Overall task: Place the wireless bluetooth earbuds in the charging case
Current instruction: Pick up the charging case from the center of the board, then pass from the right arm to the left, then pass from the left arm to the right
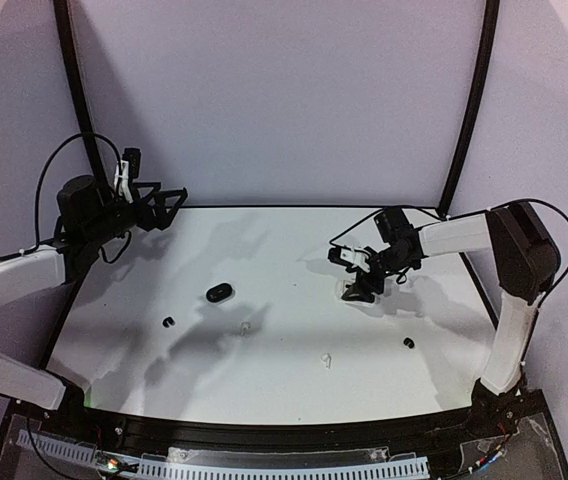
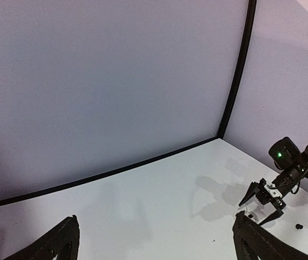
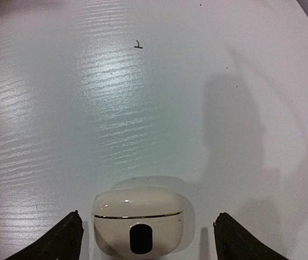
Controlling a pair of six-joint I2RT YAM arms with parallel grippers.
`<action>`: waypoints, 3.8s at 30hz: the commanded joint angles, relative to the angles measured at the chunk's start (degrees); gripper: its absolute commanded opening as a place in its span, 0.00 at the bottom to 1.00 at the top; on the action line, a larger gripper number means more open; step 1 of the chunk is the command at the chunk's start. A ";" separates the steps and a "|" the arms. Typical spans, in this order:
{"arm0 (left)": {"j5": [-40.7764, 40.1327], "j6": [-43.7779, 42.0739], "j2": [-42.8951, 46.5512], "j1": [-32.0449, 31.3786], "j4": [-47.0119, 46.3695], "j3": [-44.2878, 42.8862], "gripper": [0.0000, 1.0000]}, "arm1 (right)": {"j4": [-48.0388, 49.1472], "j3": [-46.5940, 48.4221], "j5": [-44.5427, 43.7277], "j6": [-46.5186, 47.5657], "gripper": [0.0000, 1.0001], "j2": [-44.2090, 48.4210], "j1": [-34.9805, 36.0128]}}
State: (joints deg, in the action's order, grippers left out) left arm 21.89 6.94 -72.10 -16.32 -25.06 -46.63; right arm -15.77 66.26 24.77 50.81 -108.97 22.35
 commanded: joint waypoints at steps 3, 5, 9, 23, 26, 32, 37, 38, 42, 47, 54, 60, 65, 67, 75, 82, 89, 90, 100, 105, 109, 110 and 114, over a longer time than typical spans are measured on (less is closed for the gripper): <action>-1.49 -0.07 0.88 -0.25 1.25 0.75 1.00 | 0.35 -1.97 -1.98 -0.99 0.74 -2.15 0.41; -1.43 0.46 0.82 -0.29 1.30 0.75 1.00 | 0.98 -2.33 -1.72 -1.58 0.67 -2.38 0.38; -1.24 1.79 0.82 -0.30 1.70 0.75 1.00 | 1.59 -1.97 -0.89 -2.49 0.54 -2.84 0.35; 9.89 -1.56 -0.95 -6.58 13.66 -5.16 1.00 | 26.16 -3.11 -0.16 -15.05 0.24 10.18 7.27; 14.12 -2.09 -3.21 -9.21 17.75 -9.67 1.00 | 44.60 -5.54 -5.04 -18.52 0.24 14.64 14.52; 19.79 -2.92 -7.70 -10.81 24.54 -19.91 0.91 | 52.23 1.85 -18.02 -14.48 0.22 9.94 23.85; 22.02 -2.62 -8.13 -11.43 24.73 -24.11 0.90 | 56.60 5.81 -22.45 -11.86 0.21 7.15 27.53; 20.84 -2.70 -8.36 -11.80 26.49 -24.58 0.89 | 56.70 6.39 -22.55 -11.27 0.21 7.02 28.11; 16.49 -2.42 -10.98 -12.54 32.05 -27.15 0.83 | 55.71 7.27 -23.15 -8.43 0.20 6.95 29.45; 14.88 -5.14 -13.28 -14.23 34.92 -30.49 0.76 | 55.30 7.61 -23.55 -6.86 0.20 6.95 30.43; 17.50 -2.85 -14.72 -14.36 33.19 -33.55 0.42 | 55.16 6.79 -21.33 -4.85 0.19 7.59 31.35; 18.62 -3.70 -14.40 -14.36 33.14 -34.33 0.03 | 53.76 6.44 -19.86 -3.71 0.19 8.07 31.35; 19.47 -9.47 -14.15 -14.35 37.44 -35.72 0.01 | 49.31 7.57 -20.31 -7.03 0.55 9.10 31.27; 19.03 -14.11 -14.16 -14.36 40.22 -36.50 0.01 | 44.82 9.15 -19.51 -10.65 0.83 9.92 30.78; 18.97 -45.37 -13.92 -14.47 58.20 -41.90 0.01 | 15.53 17.44 9.22 -23.50 0.95 12.36 24.46; 18.66 -61.70 -15.31 -16.45 70.18 -46.27 0.01 | 8.65 22.43 16.42 -26.67 0.69 9.59 23.52; 18.32 -63.44 -16.67 -17.35 73.03 -49.13 0.01 | 9.33 23.74 18.61 -26.50 0.59 7.94 23.38; 18.34 -62.99 -16.76 -17.46 73.06 -49.38 0.01 | 9.11 24.15 17.70 -26.54 0.55 7.64 23.36; 18.64 -60.78 -17.99 -17.91 73.55 -50.44 0.01 | 7.31 26.73 16.64 -25.32 0.33 5.82 23.37; 18.60 -60.21 -18.23 -17.96 73.29 -50.78 0.01 | 5.79 26.91 15.58 -23.64 0.35 5.73 23.40; 17.93 -60.36 -18.21 -17.96 73.28 -50.96 0.01 | 3.66 26.82 13.88 -21.87 0.40 5.78 23.35; 17.88 -60.44 -18.25 -17.96 73.28 -50.99 0.01 | 3.42 26.77 13.35 -21.78 0.40 5.84 23.38; 18.10 -60.51 -18.34 -17.96 73.41 -50.99 0.01 | 4.98 26.47 13.73 -22.58 0.35 6.16 23.37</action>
State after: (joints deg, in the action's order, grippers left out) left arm 39.83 -53.82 -90.45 -34.00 47.27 -95.96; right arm -10.96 91.94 39.11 28.27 -102.32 46.00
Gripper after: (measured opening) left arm 0.176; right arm 0.385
